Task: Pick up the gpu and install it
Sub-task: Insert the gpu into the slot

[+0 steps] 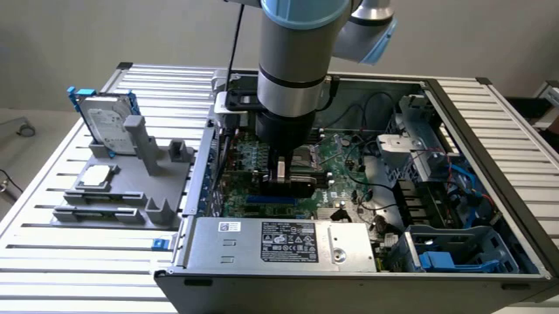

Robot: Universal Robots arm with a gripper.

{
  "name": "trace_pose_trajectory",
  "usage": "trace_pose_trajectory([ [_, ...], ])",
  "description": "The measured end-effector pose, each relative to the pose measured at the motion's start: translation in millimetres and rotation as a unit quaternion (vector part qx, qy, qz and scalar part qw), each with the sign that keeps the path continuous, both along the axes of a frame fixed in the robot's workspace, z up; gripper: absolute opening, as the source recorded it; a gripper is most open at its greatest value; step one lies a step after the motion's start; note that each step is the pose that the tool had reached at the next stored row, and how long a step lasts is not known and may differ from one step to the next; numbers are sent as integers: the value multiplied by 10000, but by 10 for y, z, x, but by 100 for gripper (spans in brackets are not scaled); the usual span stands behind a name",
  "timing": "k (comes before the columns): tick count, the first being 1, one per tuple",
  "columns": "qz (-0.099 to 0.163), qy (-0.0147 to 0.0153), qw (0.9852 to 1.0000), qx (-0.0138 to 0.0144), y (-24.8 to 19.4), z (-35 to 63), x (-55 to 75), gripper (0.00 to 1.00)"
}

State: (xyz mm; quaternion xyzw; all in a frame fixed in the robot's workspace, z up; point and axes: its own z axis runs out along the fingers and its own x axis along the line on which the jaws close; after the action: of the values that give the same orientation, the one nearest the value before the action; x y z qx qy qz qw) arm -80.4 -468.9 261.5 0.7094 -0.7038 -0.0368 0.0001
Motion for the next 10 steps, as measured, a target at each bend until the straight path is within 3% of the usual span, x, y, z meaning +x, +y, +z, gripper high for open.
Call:
trace_pose_trajectory([
  [10,4,1,10000,-1,0,-22,-8,27],
])
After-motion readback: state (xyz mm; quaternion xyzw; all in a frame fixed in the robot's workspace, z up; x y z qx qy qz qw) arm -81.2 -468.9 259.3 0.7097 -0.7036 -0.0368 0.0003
